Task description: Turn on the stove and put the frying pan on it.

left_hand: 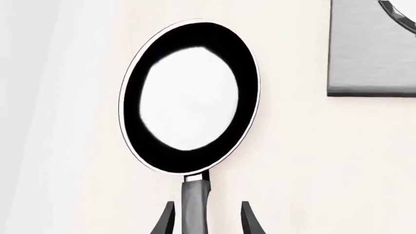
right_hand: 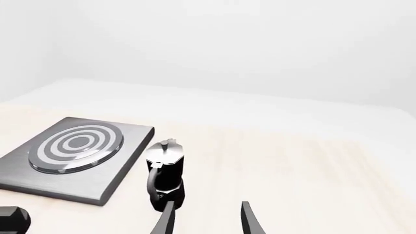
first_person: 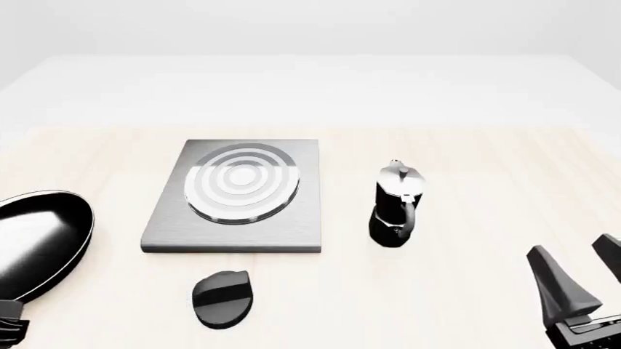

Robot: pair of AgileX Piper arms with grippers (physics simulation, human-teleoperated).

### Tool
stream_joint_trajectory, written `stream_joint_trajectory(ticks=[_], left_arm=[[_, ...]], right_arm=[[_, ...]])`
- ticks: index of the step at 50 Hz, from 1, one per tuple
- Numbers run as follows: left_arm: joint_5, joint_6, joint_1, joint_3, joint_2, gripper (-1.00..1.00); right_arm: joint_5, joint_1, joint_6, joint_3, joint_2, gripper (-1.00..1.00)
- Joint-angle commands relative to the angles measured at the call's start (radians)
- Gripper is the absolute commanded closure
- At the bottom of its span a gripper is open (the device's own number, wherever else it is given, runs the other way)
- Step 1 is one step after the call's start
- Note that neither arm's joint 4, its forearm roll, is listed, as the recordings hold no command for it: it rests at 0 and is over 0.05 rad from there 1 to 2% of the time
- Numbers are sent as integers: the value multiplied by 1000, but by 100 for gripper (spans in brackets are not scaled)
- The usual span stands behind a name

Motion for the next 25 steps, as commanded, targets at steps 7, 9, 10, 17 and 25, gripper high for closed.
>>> stream_joint_trajectory(ticks=[7,9,10,17,25], left_arm=[[-110,25,63,67,82,-100],[-121,30,69,69,91,-100],[-128,31,73,74,97,-100],[-171,38,88,96,134,-100],[-225,54,122,95,191,-100]], right_arm=[[-27,9,3,14,17,-100],[-26,9,2,13,17,-100],[-26,9,2,13,17,-100],[-26,11,3,16,15,-100],[-26,12,4,19,14,-100]])
